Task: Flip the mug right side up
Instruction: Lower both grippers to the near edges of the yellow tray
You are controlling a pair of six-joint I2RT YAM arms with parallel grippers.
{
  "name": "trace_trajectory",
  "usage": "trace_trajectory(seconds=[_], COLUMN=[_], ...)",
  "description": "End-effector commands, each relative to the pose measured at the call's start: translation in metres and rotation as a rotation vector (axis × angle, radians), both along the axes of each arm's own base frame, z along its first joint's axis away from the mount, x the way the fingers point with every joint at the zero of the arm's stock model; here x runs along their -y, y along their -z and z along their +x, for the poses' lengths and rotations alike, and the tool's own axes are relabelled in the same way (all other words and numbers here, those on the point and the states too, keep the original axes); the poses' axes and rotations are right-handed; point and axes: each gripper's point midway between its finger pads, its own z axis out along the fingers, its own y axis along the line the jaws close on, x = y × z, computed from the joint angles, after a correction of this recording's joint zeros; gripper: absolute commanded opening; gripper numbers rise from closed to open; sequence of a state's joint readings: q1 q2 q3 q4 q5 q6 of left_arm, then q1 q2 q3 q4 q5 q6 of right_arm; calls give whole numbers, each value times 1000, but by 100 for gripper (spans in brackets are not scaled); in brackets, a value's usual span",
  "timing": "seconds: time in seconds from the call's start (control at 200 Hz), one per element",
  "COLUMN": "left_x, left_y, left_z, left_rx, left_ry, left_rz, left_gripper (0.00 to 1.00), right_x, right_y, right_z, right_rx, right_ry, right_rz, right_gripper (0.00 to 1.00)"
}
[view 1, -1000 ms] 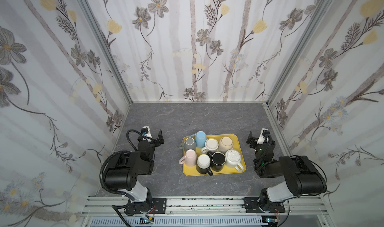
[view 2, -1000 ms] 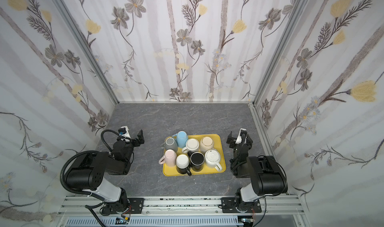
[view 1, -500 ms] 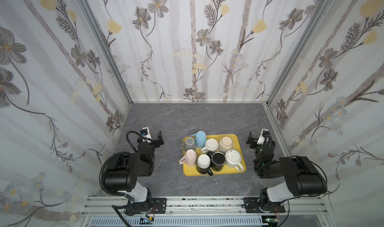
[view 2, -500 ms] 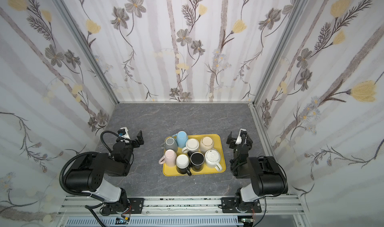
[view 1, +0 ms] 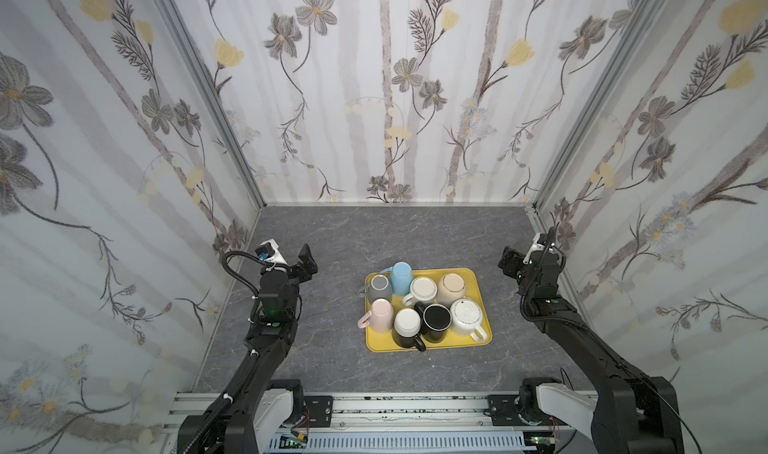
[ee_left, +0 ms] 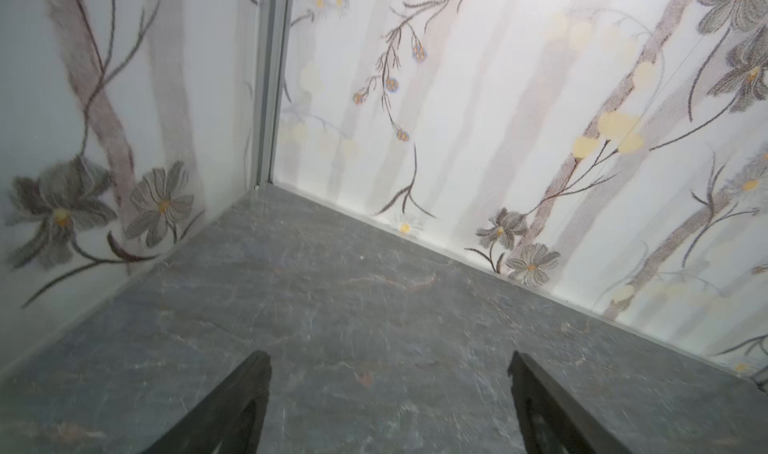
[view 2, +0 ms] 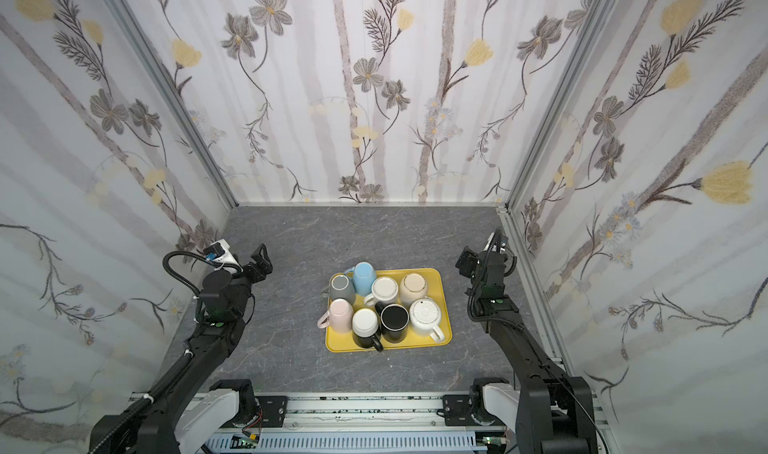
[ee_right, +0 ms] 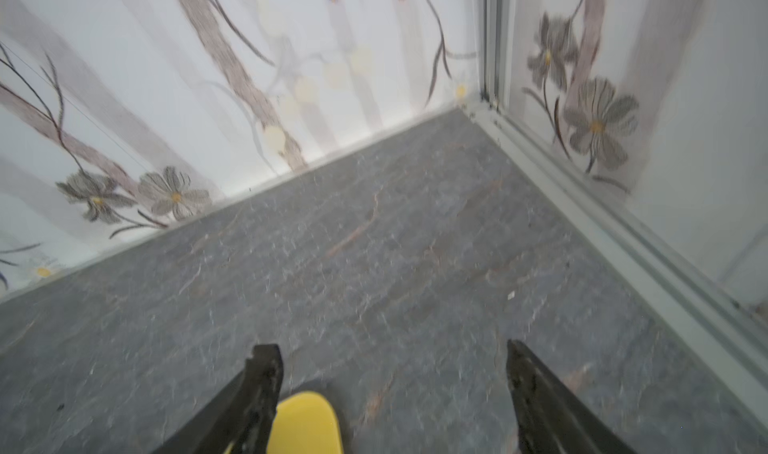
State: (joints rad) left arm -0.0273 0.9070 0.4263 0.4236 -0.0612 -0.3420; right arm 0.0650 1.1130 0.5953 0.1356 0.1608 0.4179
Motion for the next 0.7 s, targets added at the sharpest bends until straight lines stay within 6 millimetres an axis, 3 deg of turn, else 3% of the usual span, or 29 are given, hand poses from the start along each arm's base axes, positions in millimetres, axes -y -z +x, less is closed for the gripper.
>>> trace_trajectory(seconds=[0.0, 0.15, 0.245, 0.355, 0.505, 0.694], left_x=[27, 67, 87, 116, 132, 165], left_y=[61, 101, 116, 124, 149, 176], left_z=[-33, -83, -110, -129, -149, -169], left_rx=[-316, -520, -572, -616, -730, -795], left_ry=[73, 147, 197, 266, 275, 341], left_rz=[-258, -357, -391, -427, -409, -512], left_gripper=[74, 64, 59, 55, 56, 58], right_x=[-26, -46, -48, -51, -66, -82], right_y=[69, 104, 115, 122, 132, 142], right_z=[-60, -100, -114, -120, -121, -122], right_rx=[-357, -471, -504, -530, -579, -614], right_ry=[-59, -112, -112, -124, -200, -248], right_rz=[184, 301, 320, 328, 329, 314], right_gripper=[70, 56, 52, 51, 58, 58])
